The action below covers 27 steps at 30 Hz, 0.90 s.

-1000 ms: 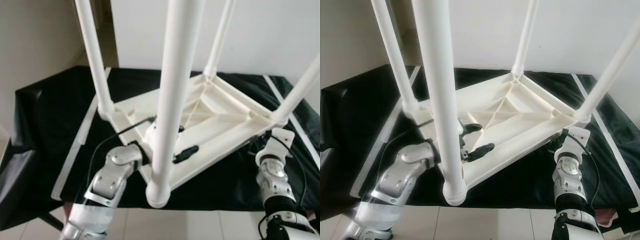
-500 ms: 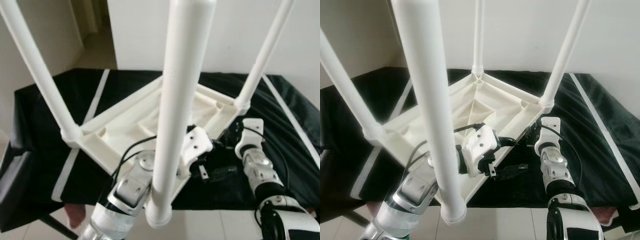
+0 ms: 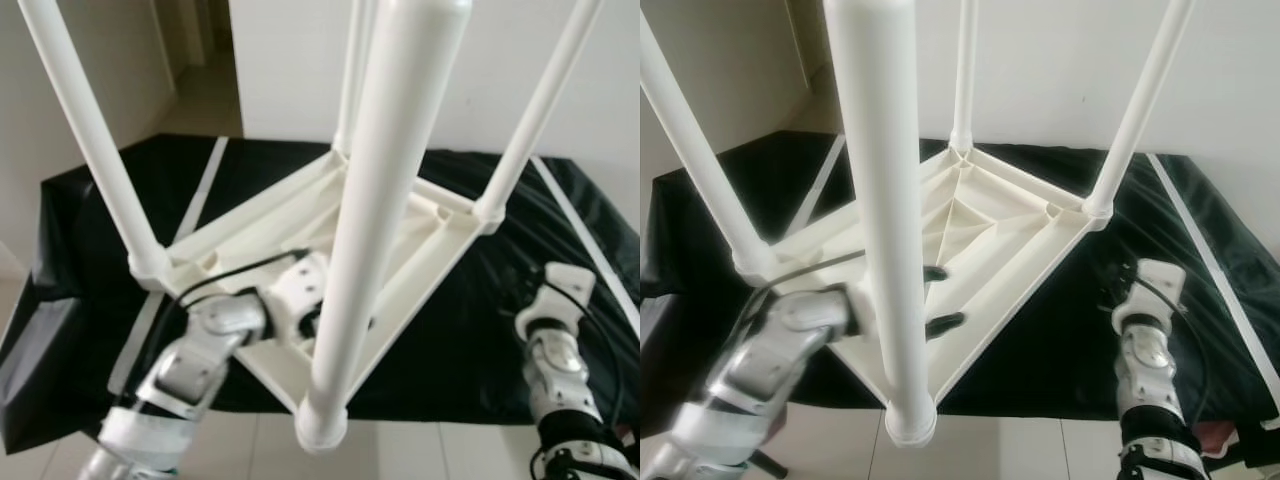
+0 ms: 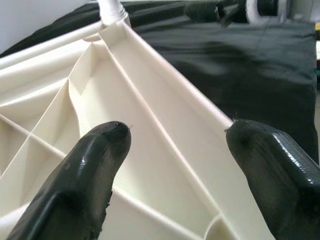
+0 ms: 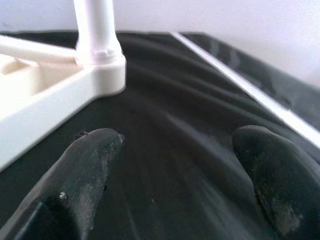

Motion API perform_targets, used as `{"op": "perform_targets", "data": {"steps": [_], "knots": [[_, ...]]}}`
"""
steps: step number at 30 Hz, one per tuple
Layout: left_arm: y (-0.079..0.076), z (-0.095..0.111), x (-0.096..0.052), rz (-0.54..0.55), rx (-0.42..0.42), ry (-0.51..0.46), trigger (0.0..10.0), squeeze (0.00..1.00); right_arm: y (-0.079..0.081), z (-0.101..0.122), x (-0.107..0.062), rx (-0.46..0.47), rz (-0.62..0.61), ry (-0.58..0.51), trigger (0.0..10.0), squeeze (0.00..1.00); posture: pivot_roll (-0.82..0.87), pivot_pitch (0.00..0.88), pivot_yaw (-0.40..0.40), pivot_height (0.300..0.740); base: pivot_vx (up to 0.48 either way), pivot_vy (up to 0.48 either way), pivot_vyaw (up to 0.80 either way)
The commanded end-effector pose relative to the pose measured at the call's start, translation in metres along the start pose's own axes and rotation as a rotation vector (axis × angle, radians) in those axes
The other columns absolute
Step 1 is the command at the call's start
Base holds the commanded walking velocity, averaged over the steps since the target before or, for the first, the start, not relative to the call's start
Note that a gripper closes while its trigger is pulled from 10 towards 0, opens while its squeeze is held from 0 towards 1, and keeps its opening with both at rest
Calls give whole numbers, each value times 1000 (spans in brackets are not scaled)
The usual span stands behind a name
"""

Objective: Building children table

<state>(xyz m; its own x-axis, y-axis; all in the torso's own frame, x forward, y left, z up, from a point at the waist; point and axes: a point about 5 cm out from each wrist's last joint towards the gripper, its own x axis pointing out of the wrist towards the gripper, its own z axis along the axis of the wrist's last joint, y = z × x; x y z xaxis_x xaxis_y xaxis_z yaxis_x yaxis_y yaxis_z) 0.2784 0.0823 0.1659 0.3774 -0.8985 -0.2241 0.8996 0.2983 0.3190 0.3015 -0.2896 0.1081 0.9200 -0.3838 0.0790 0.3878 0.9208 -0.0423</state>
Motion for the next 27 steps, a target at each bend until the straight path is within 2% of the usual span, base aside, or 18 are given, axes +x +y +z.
{"op": "perform_targets", "data": {"steps": [1,2,3,4,9,13,21,22,27], "knots": [[-2,-10,-14,-72,-4,44,10000,0,-8,1,-6,3,-12,-10,10000,0,37,0,-20,740,0,0,0],[-1,-18,-23,-101,-4,89,10000,0,-14,1,-11,-6,-18,-14,10000,0,33,0,-17,740,0,0,0],[-1,-18,-23,-101,-4,89,10000,0,-14,1,-11,-6,-18,-14,10000,0,33,0,-17,740,0,0,0],[0,-27,-31,-119,-10,137,10000,0,-18,2,-14,-15,-22,-19,10000,0,30,0,-16,740,0,0,0],[7,-40,-40,-119,9,218,10000,0,-21,4,-19,-22,-25,-28,10000,0,24,0,-12,740,0,0,0],[19,-48,-50,-97,49,287,10000,0,-25,6,-23,-28,-27,-28,10000,0,14,0,-11,740,0,0,0],[29,-55,-52,-48,106,358,10000,0,-26,10,-22,-29,-27,-29,10000,0,15,0,-13,740,0,0,0],[34,-58,-48,-10,119,382,10000,0,-24,12,-22,-24,-21,-30,10000,0,15,0,-19,740,0,0,0],[42,-60,-38,30,166,415,10000,0,-20,15,-21,-21,-10,-32,10000,0,14,0,-20,740,0,0,0]]}}
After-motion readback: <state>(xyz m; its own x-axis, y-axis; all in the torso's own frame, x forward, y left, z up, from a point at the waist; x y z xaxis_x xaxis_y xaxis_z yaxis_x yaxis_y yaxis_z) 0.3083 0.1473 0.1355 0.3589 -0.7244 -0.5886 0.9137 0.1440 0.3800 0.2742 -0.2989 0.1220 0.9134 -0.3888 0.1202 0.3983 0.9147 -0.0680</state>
